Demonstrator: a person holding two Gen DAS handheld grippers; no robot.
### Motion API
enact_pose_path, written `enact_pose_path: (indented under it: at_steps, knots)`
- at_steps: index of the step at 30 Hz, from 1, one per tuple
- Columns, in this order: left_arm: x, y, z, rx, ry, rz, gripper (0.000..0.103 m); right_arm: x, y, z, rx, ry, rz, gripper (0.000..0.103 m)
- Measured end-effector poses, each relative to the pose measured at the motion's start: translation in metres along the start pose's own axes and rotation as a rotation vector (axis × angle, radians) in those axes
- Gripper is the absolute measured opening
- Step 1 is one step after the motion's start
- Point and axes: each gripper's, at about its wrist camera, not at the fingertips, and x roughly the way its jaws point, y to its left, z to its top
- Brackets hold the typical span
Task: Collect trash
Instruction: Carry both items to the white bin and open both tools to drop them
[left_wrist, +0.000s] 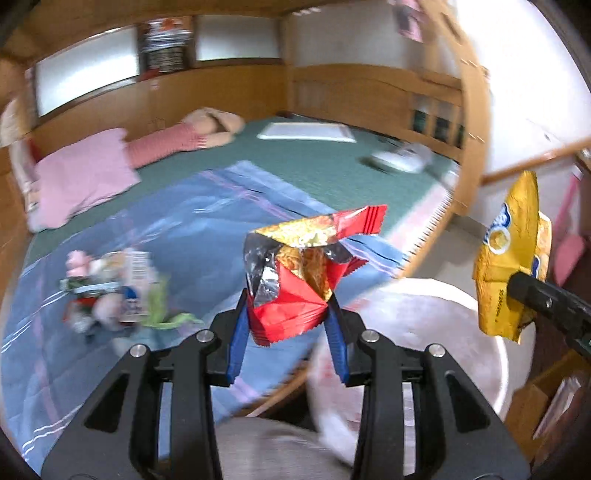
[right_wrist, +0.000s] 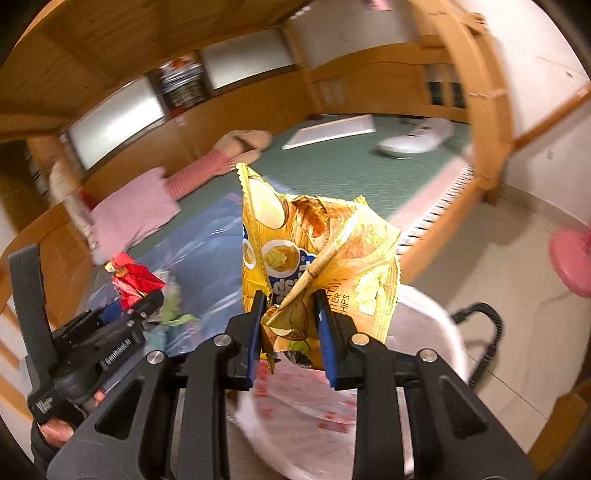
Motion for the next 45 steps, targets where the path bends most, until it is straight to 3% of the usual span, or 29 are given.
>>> enact_pose_path:
  at_steps: [9, 11, 12, 13, 15, 24, 28, 32, 34, 37, 45]
  knots:
    - [0.052, -0.073, -0.019, 0.086, 0.113, -0.097, 0.041, -0.01, -0.041, -0.008, 0.064, -0.012, -0.064, 0.028]
    - [0.064, -0.081, -0.023, 0.099, 0.14, -0.097, 0.048, -0.012, -0.045, -0.009, 0.065, -0.016, -0.071, 0.028]
    - [0.07, -0.086, -0.025, 0.109, 0.156, -0.101, 0.057, -0.014, -0.049, -0.009, 0.068, -0.015, -0.071, 0.028]
    - [0.075, -0.089, -0.027, 0.114, 0.169, -0.097, 0.076, -0.014, -0.05, -0.009, 0.069, -0.014, -0.072, 0.028]
    - [0.078, -0.088, -0.028, 0.106, 0.169, -0.074, 0.085, -0.014, -0.054, -0.011, 0.073, -0.011, -0.08, 0.028]
    - [0.08, -0.068, -0.027, 0.067, 0.184, -0.035, 0.089, 0.003, -0.06, -0.015, 0.085, 0.034, -0.086, 0.029]
    - [0.072, -0.054, -0.024, 0.033, 0.169, -0.016, 0.09, 0.016, -0.06, -0.02, 0.085, 0.078, -0.093, 0.041]
    - [0.065, -0.041, -0.021, 0.006, 0.154, 0.001, 0.091, 0.033, -0.061, -0.025, 0.084, 0.141, -0.105, 0.045]
    - [0.063, -0.035, -0.021, -0.006, 0.149, 0.007, 0.091, 0.038, -0.061, -0.027, 0.095, 0.162, -0.103, 0.06]
    - [0.06, -0.025, -0.022, -0.031, 0.146, 0.009, 0.091, 0.039, -0.058, -0.029, 0.095, 0.159, -0.115, 0.07]
    - [0.033, 0.022, -0.028, -0.116, 0.106, 0.023, 0.091, 0.046, -0.035, -0.029, 0.05, 0.183, -0.075, 0.071]
